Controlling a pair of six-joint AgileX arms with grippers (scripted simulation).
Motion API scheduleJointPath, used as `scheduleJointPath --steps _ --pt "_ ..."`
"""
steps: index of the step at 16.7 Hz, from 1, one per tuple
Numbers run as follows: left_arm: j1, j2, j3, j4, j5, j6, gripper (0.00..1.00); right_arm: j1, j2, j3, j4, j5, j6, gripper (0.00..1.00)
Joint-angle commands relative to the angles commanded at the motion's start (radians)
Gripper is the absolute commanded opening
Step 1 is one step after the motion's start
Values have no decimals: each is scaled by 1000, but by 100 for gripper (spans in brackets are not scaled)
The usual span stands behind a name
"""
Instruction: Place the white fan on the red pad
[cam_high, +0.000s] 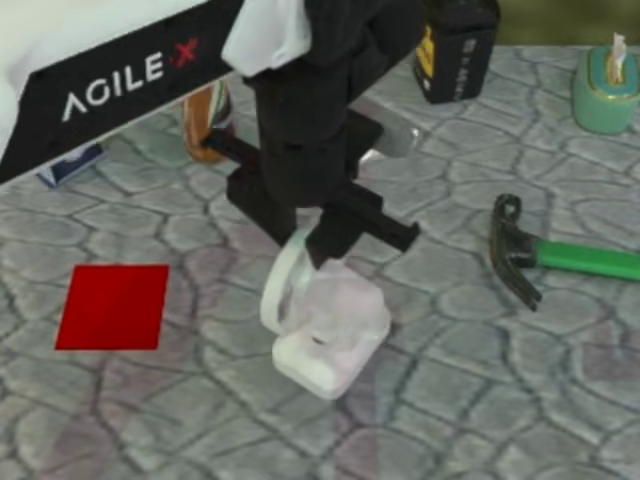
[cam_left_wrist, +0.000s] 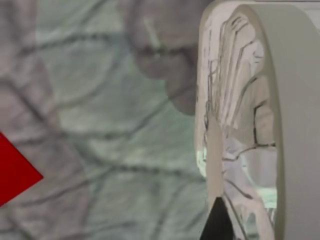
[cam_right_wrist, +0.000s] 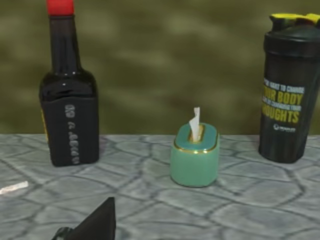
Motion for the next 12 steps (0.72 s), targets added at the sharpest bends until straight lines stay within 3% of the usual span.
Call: scheduleJointPath --steps 8,12 --pt "4 -2 55 -58 0 -10 0 0 0 0 0 0 0 100" --pt "55 -11 35 -66 -1 -158 0 0 0 0 0 0 0 100"
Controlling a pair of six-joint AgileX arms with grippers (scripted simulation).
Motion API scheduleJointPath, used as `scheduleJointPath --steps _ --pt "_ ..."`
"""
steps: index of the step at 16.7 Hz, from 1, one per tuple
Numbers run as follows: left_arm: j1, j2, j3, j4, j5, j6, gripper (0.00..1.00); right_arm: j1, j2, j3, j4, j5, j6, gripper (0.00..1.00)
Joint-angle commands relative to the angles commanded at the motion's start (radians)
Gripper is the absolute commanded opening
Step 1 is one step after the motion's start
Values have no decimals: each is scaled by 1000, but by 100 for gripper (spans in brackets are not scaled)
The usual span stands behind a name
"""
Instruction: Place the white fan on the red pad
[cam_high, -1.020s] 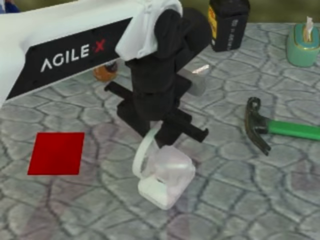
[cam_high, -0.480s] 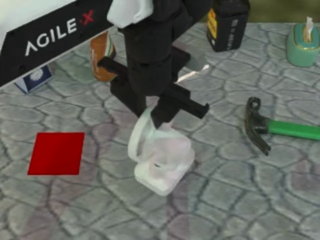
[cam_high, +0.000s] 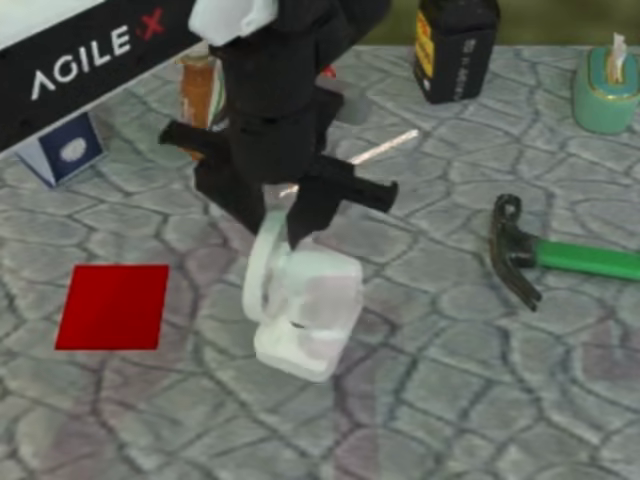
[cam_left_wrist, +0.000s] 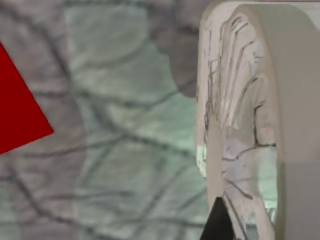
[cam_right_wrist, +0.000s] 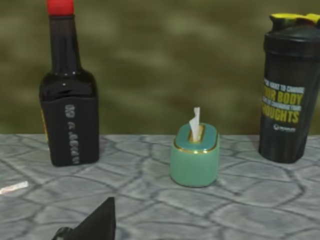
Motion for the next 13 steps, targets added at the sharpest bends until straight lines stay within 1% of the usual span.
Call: scheduleJointPath --steps 2,4,10,13 --pt "45 -12 -17 -3 0 -137 0 0 0 0 0 0 0 100" --pt "99 -29 -40 -4 0 -316 0 0 0 0 0 0 0 100" --pt "291 -113 -145 11 0 -984 0 0 0 0 0 0 0 100" --pt "381 -163 -206 25 -1 -1249 0 0 0 0 0 0 0 100"
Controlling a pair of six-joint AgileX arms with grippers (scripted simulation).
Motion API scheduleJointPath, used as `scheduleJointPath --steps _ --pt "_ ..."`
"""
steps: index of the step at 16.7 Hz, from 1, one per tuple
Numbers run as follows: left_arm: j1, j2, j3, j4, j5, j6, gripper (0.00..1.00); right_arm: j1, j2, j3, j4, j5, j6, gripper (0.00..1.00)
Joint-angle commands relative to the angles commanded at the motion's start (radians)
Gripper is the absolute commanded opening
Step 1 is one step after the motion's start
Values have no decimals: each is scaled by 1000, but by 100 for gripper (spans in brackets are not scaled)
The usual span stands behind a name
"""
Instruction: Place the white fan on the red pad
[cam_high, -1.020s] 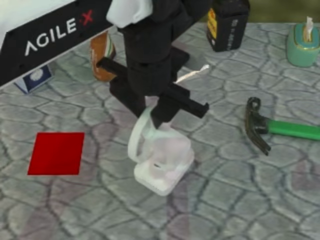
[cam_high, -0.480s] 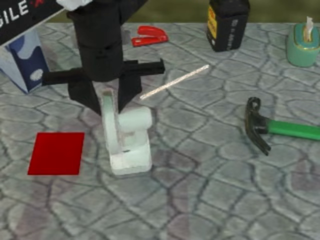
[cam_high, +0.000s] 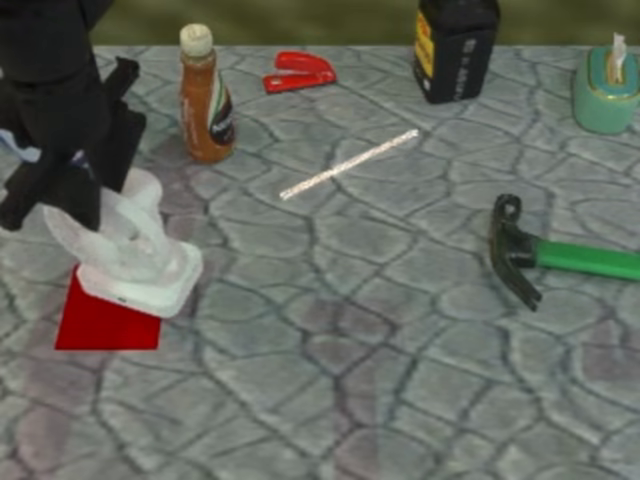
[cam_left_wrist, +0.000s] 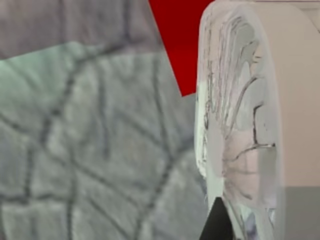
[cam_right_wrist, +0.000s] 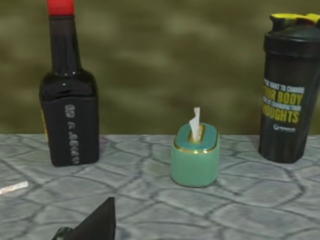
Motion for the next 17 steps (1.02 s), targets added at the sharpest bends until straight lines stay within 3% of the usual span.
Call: scheduleJointPath --steps 3,6,12,17 --pt "70 -42 -49 15 0 -173 0 0 0 0 0 0 0 100" --pt "104 -65 -74 23 0 -249 0 0 0 0 0 0 0 100" --pt "101 -62 -76 26 0 -249 0 0 0 0 0 0 0 100" --pt "109 -56 -187 146 0 -249 0 0 0 0 0 0 0 100"
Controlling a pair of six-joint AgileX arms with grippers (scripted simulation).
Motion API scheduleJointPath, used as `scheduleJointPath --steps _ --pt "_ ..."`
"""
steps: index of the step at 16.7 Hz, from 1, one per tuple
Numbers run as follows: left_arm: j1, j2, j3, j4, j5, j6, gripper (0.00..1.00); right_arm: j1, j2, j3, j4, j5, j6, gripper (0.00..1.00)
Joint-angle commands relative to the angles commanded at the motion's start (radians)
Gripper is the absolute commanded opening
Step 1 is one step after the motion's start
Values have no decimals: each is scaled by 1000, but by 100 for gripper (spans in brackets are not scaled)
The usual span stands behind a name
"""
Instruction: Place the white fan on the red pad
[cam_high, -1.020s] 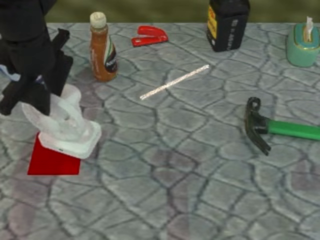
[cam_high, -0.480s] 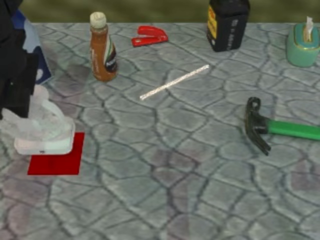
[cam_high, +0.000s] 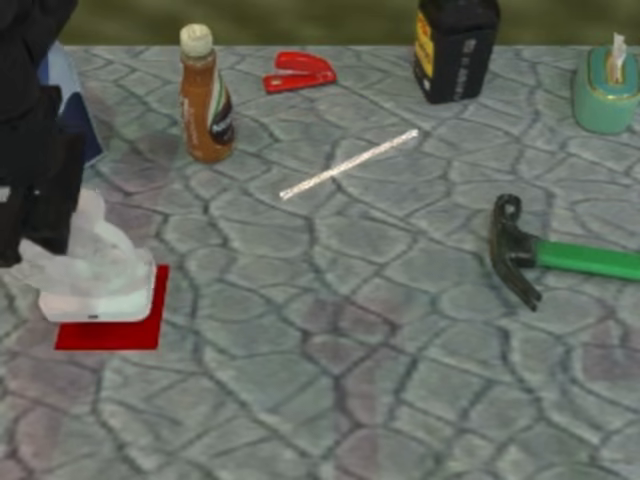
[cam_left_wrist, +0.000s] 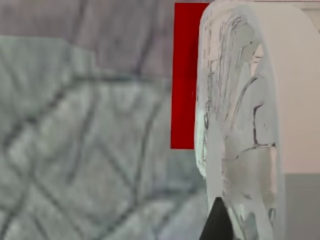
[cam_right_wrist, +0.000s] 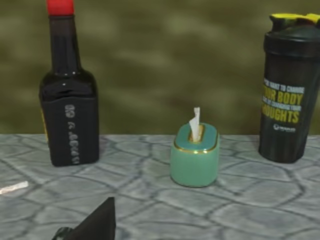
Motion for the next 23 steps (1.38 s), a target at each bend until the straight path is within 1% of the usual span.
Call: scheduleJointPath --steps 4,17,18,23 --pt "0 2 -12 12 0 0 0 0 0 0 0 0 0 100" --pt "0 2 -12 12 0 0 98 0 0 0 0 0 0 100" --pt "0 2 -12 12 0 0 100 0 0 0 0 0 0 100" --pt "0 2 -12 12 0 0 100 0 0 0 0 0 0 100"
